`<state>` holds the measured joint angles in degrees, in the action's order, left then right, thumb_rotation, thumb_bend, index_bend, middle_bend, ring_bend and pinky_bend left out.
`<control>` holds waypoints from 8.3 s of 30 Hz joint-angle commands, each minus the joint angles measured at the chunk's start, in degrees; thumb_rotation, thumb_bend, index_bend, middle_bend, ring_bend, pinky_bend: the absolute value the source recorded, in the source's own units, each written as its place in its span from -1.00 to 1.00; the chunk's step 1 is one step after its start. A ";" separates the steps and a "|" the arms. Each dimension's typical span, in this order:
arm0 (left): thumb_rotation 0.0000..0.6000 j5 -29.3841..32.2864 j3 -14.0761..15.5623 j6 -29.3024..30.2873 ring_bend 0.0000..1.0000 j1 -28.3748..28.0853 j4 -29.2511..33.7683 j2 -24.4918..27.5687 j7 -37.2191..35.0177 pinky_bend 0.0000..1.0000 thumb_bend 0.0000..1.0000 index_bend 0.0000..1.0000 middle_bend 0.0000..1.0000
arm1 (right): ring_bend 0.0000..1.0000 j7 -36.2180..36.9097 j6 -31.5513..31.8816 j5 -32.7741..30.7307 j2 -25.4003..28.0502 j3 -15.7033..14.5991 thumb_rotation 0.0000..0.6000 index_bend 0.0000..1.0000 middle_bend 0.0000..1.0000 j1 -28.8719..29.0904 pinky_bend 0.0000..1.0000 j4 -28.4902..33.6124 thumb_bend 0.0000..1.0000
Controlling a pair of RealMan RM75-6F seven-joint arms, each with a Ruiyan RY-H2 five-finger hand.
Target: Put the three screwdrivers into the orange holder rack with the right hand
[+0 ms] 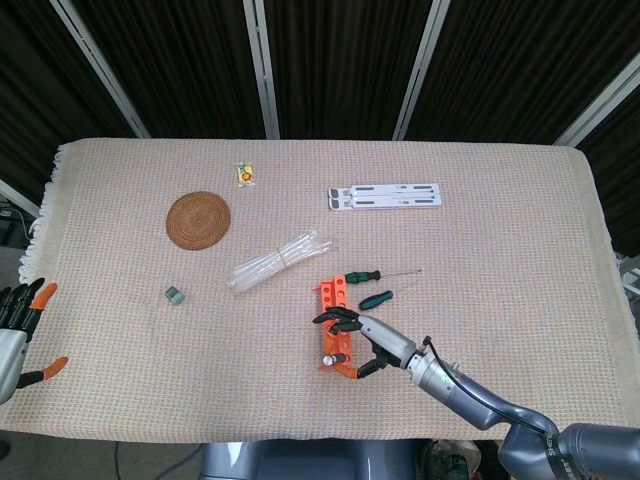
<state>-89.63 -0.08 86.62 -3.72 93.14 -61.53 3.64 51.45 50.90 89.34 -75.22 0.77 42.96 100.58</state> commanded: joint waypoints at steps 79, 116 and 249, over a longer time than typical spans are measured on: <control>1.00 2.23 -1.81 -2.96 -1.00 -2.89 -2.08 -1.13 0.06 -1.00 -0.88 -1.00 -1.00 | -1.00 -103.12 1.62 -37.21 -12.24 1.51 1.00 -0.19 -0.91 9.31 -1.00 -13.50 -0.58; 1.00 3.01 -1.67 -3.51 -1.00 -3.18 -2.61 -1.38 -0.32 -1.00 -0.88 -1.00 -1.00 | -1.00 -98.70 -1.09 -39.07 -16.09 0.45 1.00 0.04 -0.81 10.60 -1.00 -18.05 -0.38; 1.00 1.86 -0.97 -2.58 -1.00 -2.59 1.16 0.40 1.44 -1.00 -0.88 -1.00 -1.00 | -1.00 13.22 -6.44 -1.77 0.78 0.50 1.00 -0.15 -0.77 7.66 -1.00 -10.65 -0.30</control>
<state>-87.77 -1.06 84.04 -6.31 94.30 -61.13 5.07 64.75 44.52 87.59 -74.48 1.25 50.65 89.87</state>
